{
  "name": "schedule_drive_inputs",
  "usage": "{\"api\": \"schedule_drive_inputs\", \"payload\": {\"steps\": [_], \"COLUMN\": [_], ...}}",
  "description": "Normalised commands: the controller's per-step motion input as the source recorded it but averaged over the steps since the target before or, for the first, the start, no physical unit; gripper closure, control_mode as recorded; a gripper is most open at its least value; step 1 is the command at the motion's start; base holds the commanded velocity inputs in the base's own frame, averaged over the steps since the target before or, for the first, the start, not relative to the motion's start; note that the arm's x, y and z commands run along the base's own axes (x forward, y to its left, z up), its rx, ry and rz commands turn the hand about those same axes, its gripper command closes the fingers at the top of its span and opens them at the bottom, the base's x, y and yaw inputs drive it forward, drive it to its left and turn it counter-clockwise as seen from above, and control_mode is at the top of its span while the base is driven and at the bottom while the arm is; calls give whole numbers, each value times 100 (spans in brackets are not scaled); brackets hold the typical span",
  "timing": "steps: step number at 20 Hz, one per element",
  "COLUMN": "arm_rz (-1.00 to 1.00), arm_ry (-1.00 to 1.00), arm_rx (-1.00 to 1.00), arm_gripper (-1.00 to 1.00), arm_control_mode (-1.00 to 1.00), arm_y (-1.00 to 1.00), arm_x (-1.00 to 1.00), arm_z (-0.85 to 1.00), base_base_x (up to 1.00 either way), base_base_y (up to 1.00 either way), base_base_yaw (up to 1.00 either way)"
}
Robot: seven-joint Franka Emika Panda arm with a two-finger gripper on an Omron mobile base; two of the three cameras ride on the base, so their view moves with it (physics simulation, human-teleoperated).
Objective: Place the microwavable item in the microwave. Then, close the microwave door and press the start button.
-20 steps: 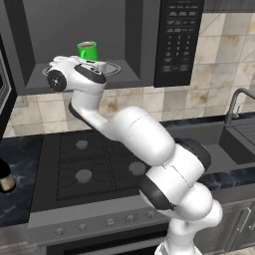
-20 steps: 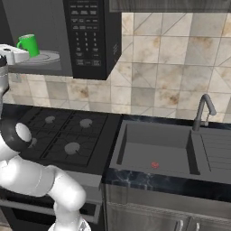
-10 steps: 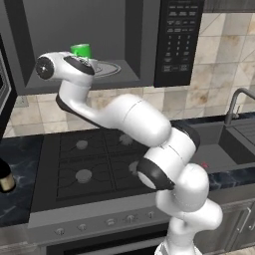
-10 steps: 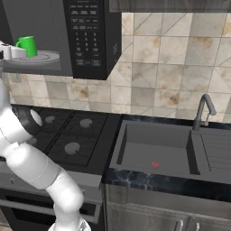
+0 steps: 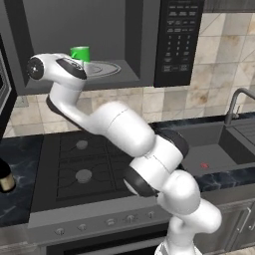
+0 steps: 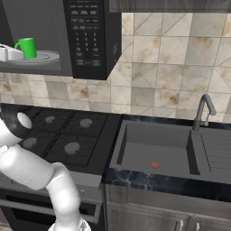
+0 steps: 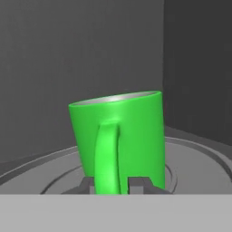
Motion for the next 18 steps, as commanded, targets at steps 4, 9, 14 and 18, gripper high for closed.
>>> {"api": "schedule_drive_inputs", "payload": {"steps": [4, 9, 14, 18], "arm_rz": [0, 0, 0, 0], "arm_ry": [0, 0, 0, 0], "arm_rx": [4, 5, 5, 0], "arm_gripper": [100, 100, 100, 100], "arm_control_mode": [-100, -100, -100, -100], "arm_y": [0, -5, -7, -5], "arm_x": [34, 25, 17, 24], "arm_z": [-11, -37, -30, -31], "base_base_x": [0, 0, 0, 0], "base_base_y": [0, 0, 0, 0], "base_base_yaw": [0, 0, 0, 0]}}
